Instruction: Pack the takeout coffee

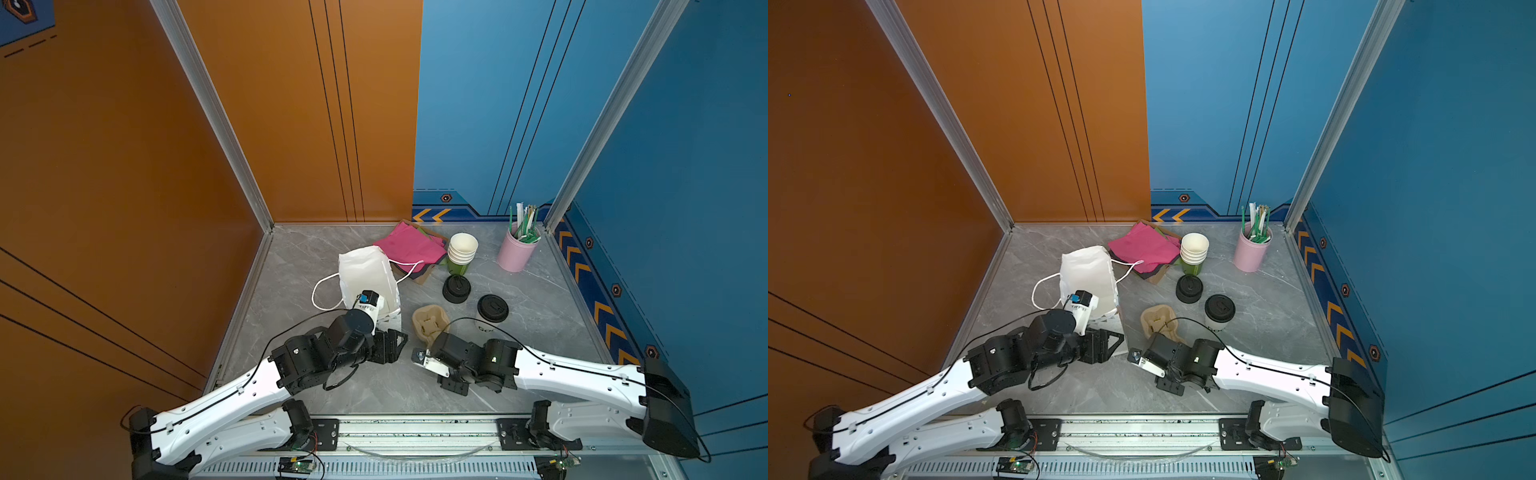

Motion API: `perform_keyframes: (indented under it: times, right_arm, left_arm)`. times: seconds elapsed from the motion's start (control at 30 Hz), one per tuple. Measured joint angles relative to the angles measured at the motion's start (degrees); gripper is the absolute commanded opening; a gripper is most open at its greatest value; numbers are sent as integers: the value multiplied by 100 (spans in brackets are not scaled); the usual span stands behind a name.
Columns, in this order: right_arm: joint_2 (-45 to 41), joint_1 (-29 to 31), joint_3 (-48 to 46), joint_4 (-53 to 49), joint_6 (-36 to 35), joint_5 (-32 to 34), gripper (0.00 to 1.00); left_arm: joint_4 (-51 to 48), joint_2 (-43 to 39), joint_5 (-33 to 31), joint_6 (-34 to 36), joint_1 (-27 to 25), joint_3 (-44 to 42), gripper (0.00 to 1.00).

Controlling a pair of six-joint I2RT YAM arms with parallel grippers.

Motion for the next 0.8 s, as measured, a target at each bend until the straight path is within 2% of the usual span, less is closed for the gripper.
perform_keyframes:
  times: [0.17,0.57,0.8]
  right_arm:
    - [208,-72,0,24,4,-98,35]
    - [299,-247,0,83,39,-385,15]
    - [306,-328,-11,87,59,-461,11]
  left_arm:
    - [0,0,4,-4,0,-2,75]
    - [7,0,4,-4,11,-63,75]
    - [9,0,4,-7,35,-68,75]
